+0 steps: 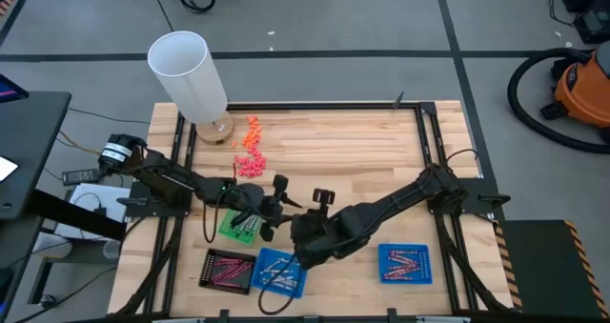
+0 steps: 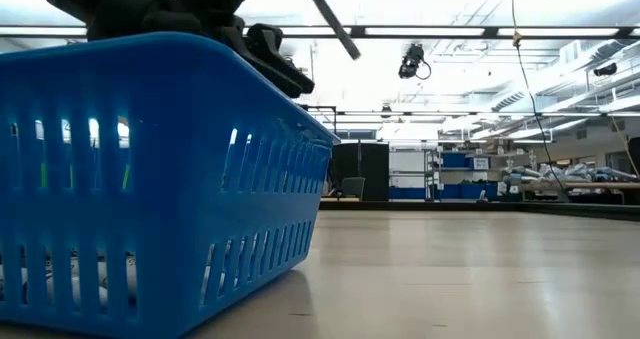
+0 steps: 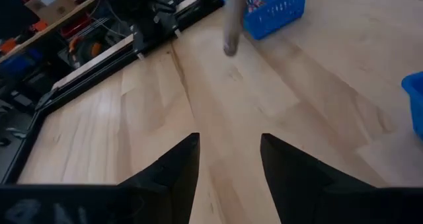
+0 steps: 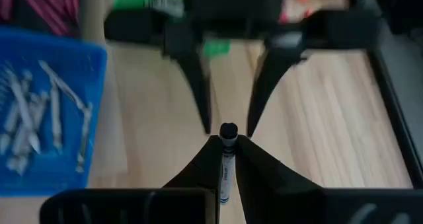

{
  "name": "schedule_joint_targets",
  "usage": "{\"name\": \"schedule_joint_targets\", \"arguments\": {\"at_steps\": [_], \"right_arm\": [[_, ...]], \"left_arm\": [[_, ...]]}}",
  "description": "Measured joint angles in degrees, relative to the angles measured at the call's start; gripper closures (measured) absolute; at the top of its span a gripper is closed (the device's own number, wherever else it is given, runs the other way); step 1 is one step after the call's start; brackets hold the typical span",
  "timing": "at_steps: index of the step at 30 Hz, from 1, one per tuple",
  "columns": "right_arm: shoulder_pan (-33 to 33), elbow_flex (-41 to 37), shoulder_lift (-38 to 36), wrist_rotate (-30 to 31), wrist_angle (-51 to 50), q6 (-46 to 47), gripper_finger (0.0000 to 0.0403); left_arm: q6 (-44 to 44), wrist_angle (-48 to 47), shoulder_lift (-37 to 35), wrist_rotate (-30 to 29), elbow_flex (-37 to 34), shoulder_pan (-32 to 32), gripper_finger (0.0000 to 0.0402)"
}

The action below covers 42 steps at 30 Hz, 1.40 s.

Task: Sort crayons
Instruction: Put the black crayon into the green basket

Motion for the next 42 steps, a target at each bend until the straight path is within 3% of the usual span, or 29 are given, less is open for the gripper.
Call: {"name": "schedule_joint_targets", "arguments": {"at_steps": [6, 19, 35, 42], "right_arm": [[-0.2, 0.1, -1.6, 1.4, 5.0, -2.9, 0.0361], [-2.7, 0.0, -1.6, 2.4, 6.0, -5.9, 0.0360], [-4.2, 0.0, -1.6, -1.4, 8.0, -5.1, 0.0359], [-4.1, 0.0, -1.6, -1.4, 8.2, -5.1, 0.0359]], "left_arm": [[-1.4, 5.1, 0.0, 0.3, 0.0, -0.9, 0.0230], [-2.3, 12.9, 0.0, 0.7, 0.0, -2.4, 0.0233], [-2.1, 16.9, 0.0, -3.0, 0.0, -2.2, 0.0348], [-1.6, 16.9, 0.0, -3.1, 0.0, -2.3, 0.0353]]}}
